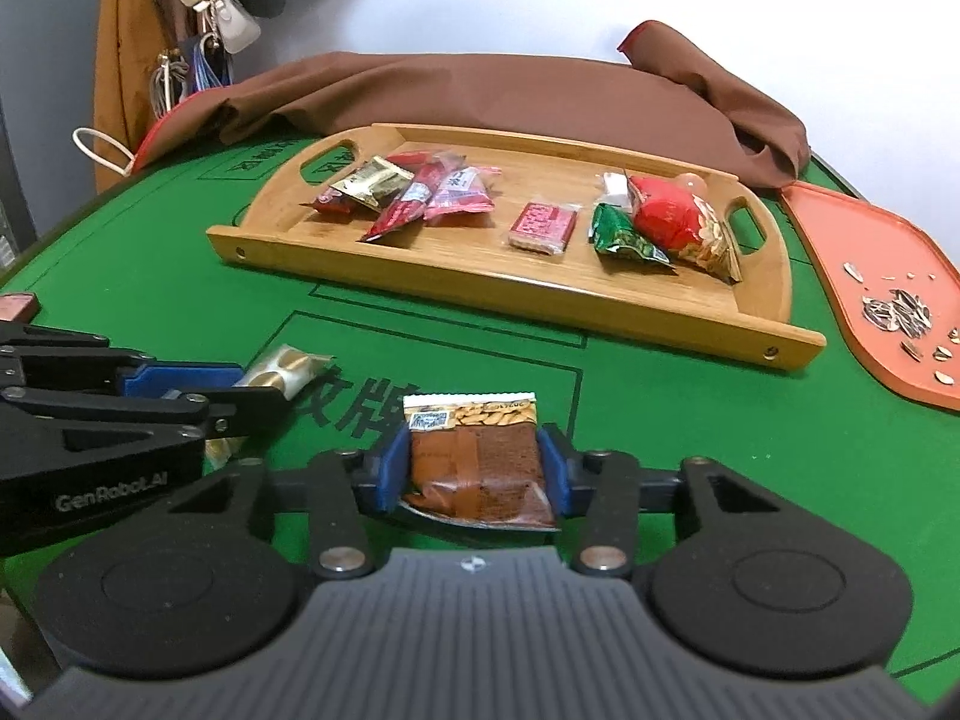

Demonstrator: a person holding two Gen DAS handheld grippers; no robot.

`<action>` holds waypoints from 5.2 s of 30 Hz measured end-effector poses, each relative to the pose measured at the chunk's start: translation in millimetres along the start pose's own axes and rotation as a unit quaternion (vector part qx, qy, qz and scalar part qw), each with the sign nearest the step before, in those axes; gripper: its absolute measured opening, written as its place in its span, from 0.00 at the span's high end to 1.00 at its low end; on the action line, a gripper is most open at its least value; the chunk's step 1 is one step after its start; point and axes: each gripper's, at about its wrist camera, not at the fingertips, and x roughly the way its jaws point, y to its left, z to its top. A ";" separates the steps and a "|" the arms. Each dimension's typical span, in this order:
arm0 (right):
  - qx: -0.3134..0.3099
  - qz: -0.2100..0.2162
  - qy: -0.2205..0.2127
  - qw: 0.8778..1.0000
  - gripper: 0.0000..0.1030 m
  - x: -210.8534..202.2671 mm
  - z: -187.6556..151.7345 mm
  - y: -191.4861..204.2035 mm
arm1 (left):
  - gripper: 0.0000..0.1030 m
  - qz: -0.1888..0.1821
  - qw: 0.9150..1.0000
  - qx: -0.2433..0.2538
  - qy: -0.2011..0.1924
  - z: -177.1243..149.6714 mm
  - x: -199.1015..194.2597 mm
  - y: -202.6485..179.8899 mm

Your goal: Organize snacks

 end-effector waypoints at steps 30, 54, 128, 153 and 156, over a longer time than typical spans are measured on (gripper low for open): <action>0.065 -0.004 -0.035 0.997 0.53 -2.4 82.9 -50.9 | 0.82 0.004 0.999 -0.020 -0.039 88.7 19.5 15.7; 0.103 -0.045 0.010 0.994 0.53 56.3 170.8 -89.5 | 0.82 -0.011 0.997 -0.074 0.011 186.4 95.8 39.3; 0.103 -0.078 0.045 0.991 0.25 125.1 187.2 -118.7 | 0.26 0.058 0.997 -0.038 0.031 216.3 158.0 11.2; 0.055 -0.049 -0.027 0.997 0.08 37.8 125.9 -82.4 | 0.09 0.059 0.998 -0.010 -0.025 141.5 62.1 9.8; 0.053 -0.052 -0.034 0.997 0.07 30.4 115.9 -79.9 | 0.09 0.058 0.998 -0.008 -0.028 129.8 54.2 9.2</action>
